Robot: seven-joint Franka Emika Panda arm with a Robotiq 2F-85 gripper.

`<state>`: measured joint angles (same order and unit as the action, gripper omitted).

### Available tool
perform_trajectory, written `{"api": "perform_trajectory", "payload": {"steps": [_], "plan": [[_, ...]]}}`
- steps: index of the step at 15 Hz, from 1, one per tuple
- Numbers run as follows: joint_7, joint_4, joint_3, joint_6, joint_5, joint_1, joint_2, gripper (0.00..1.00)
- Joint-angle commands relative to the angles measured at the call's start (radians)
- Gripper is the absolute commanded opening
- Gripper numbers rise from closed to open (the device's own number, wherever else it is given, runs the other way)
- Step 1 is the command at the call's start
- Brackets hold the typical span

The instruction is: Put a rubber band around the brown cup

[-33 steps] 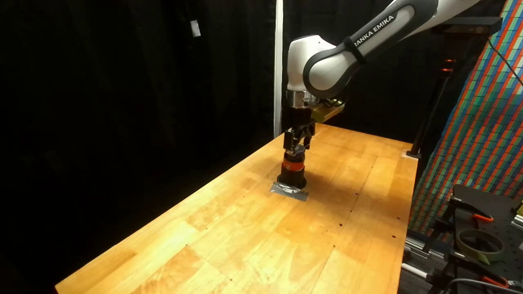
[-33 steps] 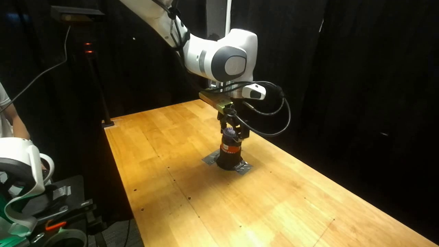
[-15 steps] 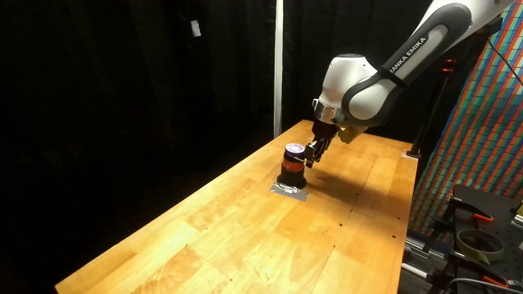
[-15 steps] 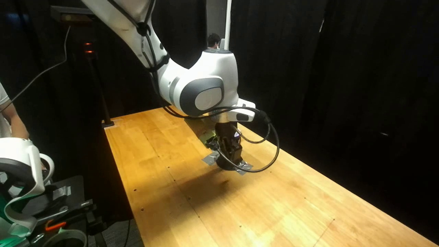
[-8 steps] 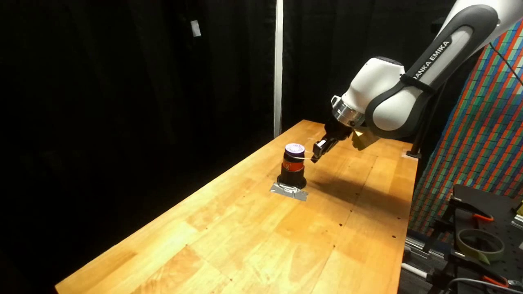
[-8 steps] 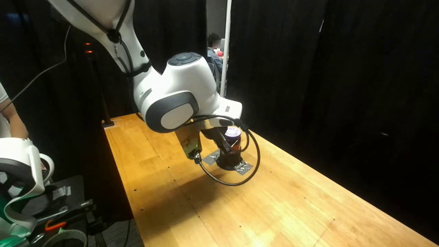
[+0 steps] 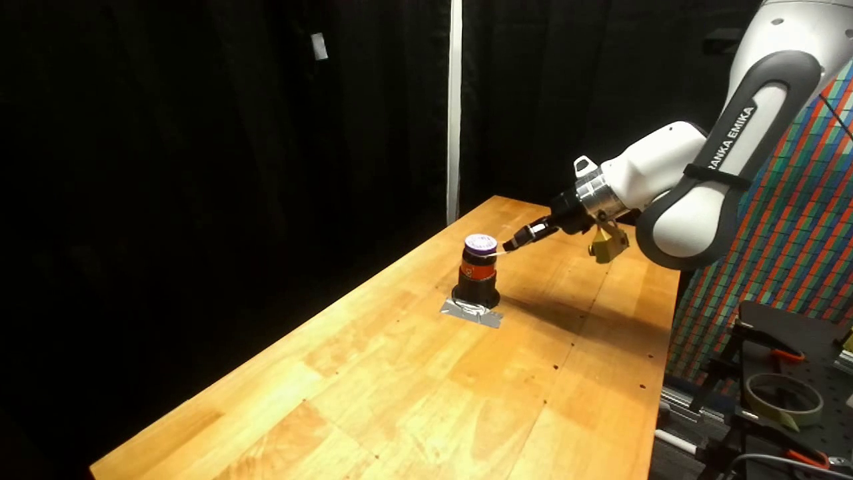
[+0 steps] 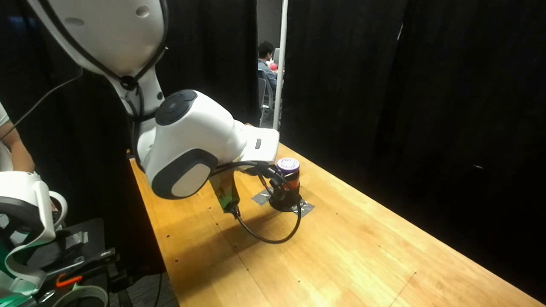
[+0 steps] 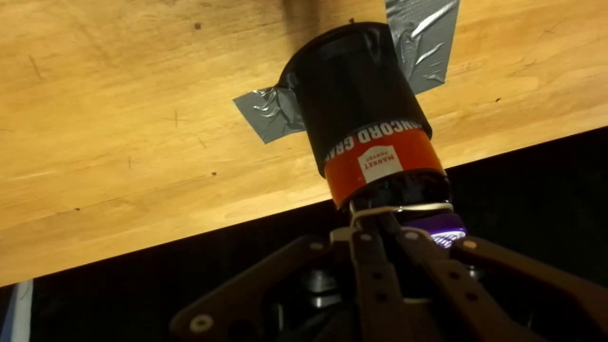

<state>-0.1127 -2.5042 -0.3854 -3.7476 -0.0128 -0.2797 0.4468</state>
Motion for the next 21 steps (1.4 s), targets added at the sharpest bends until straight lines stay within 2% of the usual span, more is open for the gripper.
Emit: {"api": "perform_trajectory", "payload": {"steps": [1, 5, 11, 19, 20, 21], "plan": [[-0.079, -0.023, 0.099, -0.168, -0.120, 0.049, 0.044, 0.05], [-0.134, -0.016, 0.154, -0.267, -0.196, 0.068, 0.091, 0.06], [-0.241, 0.002, 0.157, -0.312, -0.320, 0.046, 0.116, 0.07], [-0.329, 0.046, 0.159, -0.381, -0.334, 0.044, 0.121, 0.06], [-0.351, 0.049, 0.157, -0.363, -0.352, 0.036, 0.114, 0.32], [-0.359, 0.053, 0.159, -0.344, -0.347, 0.039, 0.108, 0.32]]}}
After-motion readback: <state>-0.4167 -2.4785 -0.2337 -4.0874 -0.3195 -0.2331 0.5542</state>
